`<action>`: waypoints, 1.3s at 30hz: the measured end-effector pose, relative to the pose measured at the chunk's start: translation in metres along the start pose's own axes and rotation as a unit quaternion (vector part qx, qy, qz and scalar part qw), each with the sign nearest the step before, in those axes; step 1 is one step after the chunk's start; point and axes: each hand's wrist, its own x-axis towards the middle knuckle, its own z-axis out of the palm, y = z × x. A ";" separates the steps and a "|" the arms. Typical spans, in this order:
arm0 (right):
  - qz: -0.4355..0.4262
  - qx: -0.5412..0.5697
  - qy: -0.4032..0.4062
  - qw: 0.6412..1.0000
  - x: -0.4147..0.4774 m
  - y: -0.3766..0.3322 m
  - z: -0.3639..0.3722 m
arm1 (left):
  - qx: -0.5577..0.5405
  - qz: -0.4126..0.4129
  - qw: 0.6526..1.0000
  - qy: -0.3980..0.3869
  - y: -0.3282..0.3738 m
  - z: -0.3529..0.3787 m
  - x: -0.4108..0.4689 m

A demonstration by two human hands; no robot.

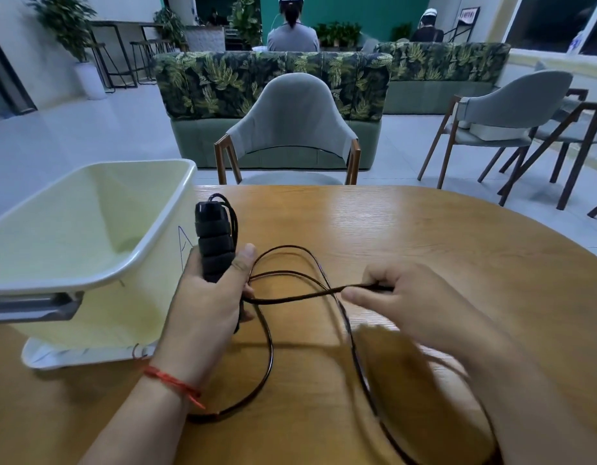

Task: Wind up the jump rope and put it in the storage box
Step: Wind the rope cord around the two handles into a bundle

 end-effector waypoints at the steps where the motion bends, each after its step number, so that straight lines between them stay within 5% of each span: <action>1: -0.005 0.028 -0.002 1.000 -0.002 -0.004 -0.007 | 0.034 0.004 0.999 0.002 -0.002 0.000 0.001; 5: -0.082 0.078 -0.016 0.993 -0.008 -0.031 -0.006 | 0.199 0.038 0.978 -0.050 -0.012 0.019 -0.006; 10: -0.120 0.108 0.062 0.985 -0.004 -0.036 0.007 | 0.302 0.071 0.939 -0.148 -0.003 0.026 -0.024; 16: -0.169 0.137 -0.014 0.976 -0.006 -0.049 0.023 | 0.414 0.137 0.883 -0.174 -0.005 0.029 -0.032; 27: -0.095 0.174 -0.025 0.980 0.010 -0.023 0.001 | 0.394 0.306 0.838 -0.223 -0.001 0.016 -0.037; 30: -0.062 0.207 -0.064 0.974 0.015 -0.013 0.004 | 0.304 0.309 0.862 -0.263 -0.001 0.009 -0.034; 35: -0.072 0.326 -0.070 0.940 0.027 -0.013 0.030 | 0.082 0.256 0.944 -0.190 -0.001 0.011 -0.037; 39: -0.100 0.199 -0.016 0.975 0.017 -0.024 0.052 | -0.058 0.191 0.968 -0.152 -0.002 0.017 -0.031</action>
